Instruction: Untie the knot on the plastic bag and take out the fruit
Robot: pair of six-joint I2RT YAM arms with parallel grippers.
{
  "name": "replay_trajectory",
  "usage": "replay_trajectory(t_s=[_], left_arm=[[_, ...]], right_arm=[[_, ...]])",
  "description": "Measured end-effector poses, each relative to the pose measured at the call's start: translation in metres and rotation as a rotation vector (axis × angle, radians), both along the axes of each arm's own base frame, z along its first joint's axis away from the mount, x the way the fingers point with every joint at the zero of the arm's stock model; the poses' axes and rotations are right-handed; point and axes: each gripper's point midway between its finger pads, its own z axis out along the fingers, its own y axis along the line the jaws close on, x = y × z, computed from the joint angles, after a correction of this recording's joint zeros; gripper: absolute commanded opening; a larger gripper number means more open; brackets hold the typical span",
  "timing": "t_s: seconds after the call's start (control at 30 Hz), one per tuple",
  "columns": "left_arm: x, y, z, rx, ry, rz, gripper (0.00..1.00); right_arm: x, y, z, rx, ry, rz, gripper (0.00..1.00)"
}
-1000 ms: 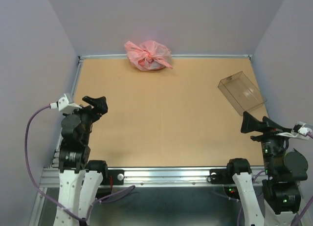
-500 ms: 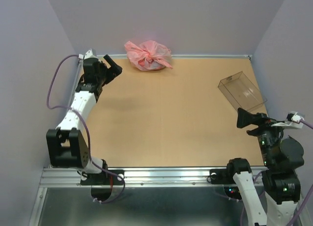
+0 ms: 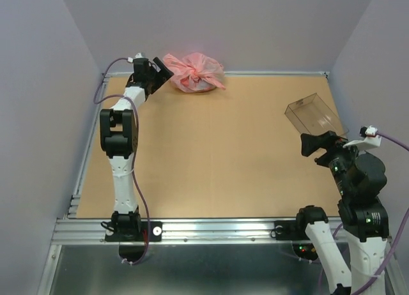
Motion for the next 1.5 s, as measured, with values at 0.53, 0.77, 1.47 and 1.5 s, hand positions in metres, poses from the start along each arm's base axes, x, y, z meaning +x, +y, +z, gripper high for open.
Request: replay_trajectory(t_s=[0.53,0.77,1.47,1.5], left_arm=[[0.040,-0.071,-0.066,-0.180,-0.064,-0.123,0.17],[0.022,-0.086,-0.065,-0.182,-0.087,-0.171,0.00],[-0.327,-0.198,-0.010,-0.023,0.019,-0.544,0.00],[-0.347,-0.199,-0.016,-0.019,0.036,-0.560,0.00]], right_arm=[[0.041,0.014,-0.041,-0.046,0.208,0.087,1.00],[0.056,0.021,-0.056,-0.069,0.284,0.143,1.00],[0.072,0.067,-0.072,-0.061,0.374,0.431,1.00],[0.071,0.072,-0.072,-0.068,0.373,0.447,1.00]])
